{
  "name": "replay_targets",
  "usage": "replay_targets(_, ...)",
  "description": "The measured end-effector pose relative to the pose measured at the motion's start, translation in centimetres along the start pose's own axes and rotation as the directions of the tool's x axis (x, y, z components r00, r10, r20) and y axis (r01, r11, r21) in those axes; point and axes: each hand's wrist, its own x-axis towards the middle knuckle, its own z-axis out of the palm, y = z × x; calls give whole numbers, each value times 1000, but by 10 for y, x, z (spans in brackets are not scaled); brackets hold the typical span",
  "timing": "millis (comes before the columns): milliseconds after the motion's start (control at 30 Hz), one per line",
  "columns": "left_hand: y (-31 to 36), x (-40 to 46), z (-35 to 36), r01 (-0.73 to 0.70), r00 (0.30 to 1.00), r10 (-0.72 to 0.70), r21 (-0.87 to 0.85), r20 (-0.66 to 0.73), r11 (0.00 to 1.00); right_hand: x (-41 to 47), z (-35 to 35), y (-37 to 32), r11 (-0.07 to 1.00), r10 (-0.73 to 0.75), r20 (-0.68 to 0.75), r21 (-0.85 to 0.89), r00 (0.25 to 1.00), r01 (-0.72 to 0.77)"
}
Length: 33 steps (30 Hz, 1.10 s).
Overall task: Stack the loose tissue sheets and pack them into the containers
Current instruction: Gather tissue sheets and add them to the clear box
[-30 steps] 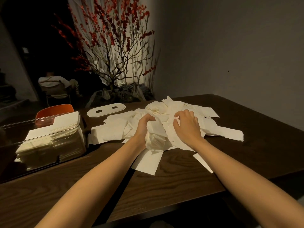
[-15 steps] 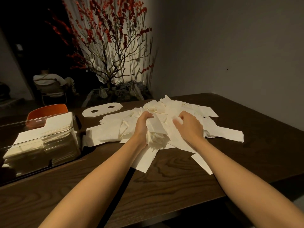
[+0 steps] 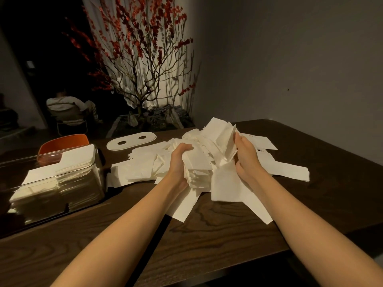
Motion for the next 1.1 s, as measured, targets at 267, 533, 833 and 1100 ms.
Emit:
replay_targets(267,-4,-1,1,32,999,-32,8,21,999,-8,9,-8,907,241,118,327,963,-267)
replay_targets(533,-4,-1,1,71,994,-76,66,76,995,-11,28,-18,766,342,197,508,919,-394)
replay_targets(833,-7,12,3,13,986,-6,39,-169,999,-6,52,-5,774,431,118,462,895,-433)
replay_targets(1100,-14,23,-10,28,996,-15,-155,83,987,-8,54,2,826,423,22,402,906,-395)
